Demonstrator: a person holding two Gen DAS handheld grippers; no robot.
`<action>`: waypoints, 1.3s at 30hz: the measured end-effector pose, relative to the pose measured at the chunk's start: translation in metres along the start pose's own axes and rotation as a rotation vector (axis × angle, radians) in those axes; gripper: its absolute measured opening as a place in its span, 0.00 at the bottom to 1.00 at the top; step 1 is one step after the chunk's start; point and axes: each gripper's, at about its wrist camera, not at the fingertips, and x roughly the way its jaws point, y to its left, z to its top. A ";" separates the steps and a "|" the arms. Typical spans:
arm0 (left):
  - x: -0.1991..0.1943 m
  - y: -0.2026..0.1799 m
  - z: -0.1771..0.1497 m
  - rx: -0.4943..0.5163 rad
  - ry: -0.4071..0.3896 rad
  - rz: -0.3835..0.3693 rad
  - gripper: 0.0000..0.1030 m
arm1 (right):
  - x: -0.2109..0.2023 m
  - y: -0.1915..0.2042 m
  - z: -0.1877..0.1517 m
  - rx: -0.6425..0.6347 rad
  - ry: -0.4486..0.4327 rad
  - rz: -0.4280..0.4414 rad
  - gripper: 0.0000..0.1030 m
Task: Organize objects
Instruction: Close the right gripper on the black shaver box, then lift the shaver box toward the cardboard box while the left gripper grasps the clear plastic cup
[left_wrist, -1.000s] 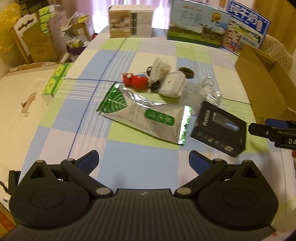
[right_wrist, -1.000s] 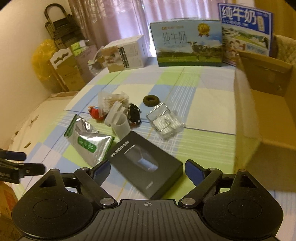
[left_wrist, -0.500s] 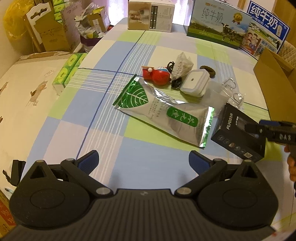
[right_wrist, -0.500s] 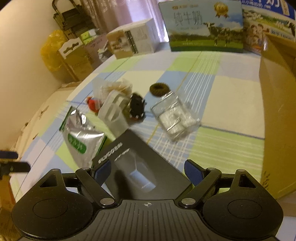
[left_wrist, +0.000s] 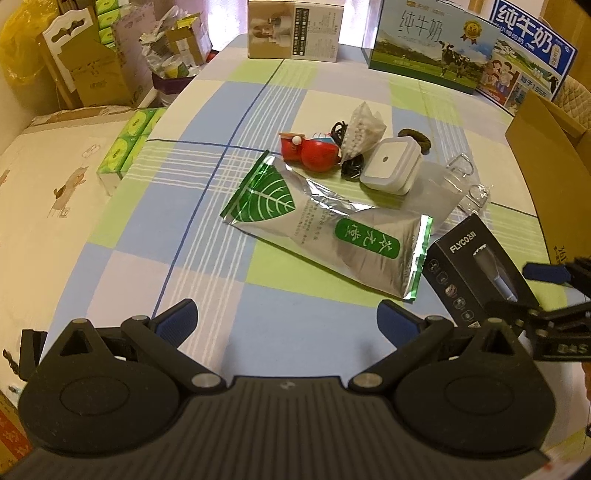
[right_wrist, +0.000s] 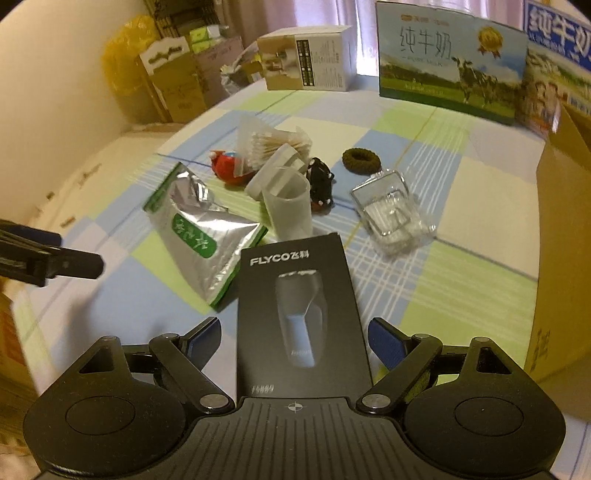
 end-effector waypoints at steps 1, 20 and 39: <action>0.000 0.000 0.000 0.003 -0.001 -0.002 0.99 | 0.004 0.002 0.002 -0.010 0.009 -0.017 0.82; 0.010 -0.044 0.018 0.152 -0.073 -0.137 0.94 | -0.009 -0.014 -0.019 0.077 0.032 -0.133 0.74; 0.050 -0.120 0.069 0.427 -0.192 -0.284 0.83 | -0.152 -0.057 0.004 0.274 -0.272 -0.253 0.74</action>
